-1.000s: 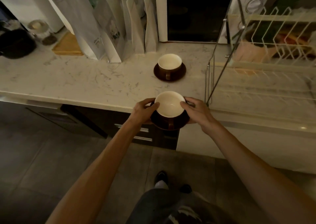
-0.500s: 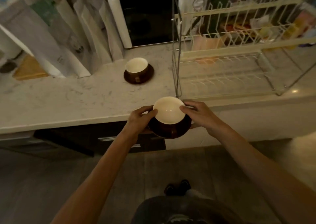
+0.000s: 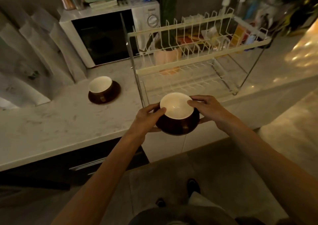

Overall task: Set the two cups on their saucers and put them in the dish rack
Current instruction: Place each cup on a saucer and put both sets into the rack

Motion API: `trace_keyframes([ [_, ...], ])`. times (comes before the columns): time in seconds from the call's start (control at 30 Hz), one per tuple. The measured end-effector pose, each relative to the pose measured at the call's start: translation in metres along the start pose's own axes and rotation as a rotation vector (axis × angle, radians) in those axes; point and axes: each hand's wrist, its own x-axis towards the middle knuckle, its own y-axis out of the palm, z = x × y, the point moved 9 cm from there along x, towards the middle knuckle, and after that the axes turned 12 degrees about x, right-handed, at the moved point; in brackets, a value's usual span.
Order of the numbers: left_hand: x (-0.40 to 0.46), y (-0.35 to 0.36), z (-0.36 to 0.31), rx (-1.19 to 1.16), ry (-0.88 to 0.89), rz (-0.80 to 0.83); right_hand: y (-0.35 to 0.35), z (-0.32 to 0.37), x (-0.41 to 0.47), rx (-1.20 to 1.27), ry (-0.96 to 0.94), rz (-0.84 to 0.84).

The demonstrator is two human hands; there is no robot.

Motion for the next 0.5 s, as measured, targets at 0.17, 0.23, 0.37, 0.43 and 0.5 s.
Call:
trace_keyframes([
  [0.17,0.031,0.029,-0.030,-0.014,-0.013,-0.020,-0.042,0.014,0.029,0.003,-0.015,-0.028],
  [0.23,0.047,0.041,-0.041,-0.013,-0.014,-0.030,-0.059,0.019,0.043,0.006,-0.018,-0.035],
  [0.37,0.079,0.063,-0.057,-0.037,-0.020,-0.048,-0.088,0.026,0.075,-0.018,-0.029,-0.053],
  [0.43,0.094,0.073,-0.064,-0.053,-0.022,-0.047,-0.101,0.029,0.091,-0.024,-0.052,-0.078],
  [0.5,0.109,0.083,-0.070,-0.067,-0.022,-0.043,-0.112,0.030,0.106,-0.028,-0.074,-0.094],
])
